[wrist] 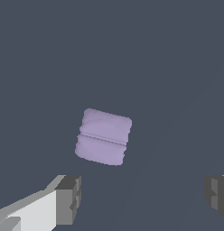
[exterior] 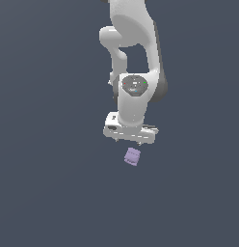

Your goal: Pick up the object and move it to a goal position.

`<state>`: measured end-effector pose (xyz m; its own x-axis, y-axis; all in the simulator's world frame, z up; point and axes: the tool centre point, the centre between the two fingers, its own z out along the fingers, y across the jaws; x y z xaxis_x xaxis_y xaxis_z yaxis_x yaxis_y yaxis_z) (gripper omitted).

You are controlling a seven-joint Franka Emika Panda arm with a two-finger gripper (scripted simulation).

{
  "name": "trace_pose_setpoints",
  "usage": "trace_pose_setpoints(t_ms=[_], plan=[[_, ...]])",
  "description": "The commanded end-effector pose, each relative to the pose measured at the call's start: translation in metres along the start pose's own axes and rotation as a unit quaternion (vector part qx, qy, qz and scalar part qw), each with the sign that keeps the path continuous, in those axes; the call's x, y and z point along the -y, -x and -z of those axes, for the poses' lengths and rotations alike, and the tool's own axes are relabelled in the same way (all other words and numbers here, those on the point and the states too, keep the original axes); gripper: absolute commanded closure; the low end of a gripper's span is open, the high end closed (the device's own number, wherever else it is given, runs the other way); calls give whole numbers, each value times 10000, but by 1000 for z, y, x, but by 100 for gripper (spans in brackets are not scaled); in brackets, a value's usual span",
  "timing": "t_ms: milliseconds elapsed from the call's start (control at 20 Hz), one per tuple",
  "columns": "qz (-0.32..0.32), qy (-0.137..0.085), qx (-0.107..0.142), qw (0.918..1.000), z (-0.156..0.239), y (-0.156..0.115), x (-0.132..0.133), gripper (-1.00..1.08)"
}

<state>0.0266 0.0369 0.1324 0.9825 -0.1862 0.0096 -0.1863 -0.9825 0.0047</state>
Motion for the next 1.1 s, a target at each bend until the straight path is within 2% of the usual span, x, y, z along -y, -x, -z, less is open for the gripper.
trace_pose_setpoints(t_ms=[0,500,1050], plan=[[-281,-8,14,9996,-10,-5,7,-92],[-1032,-18,45,9946,-36,-17,27,-92],[-1162,-17,53,9932,-45,-19,31,-92]])
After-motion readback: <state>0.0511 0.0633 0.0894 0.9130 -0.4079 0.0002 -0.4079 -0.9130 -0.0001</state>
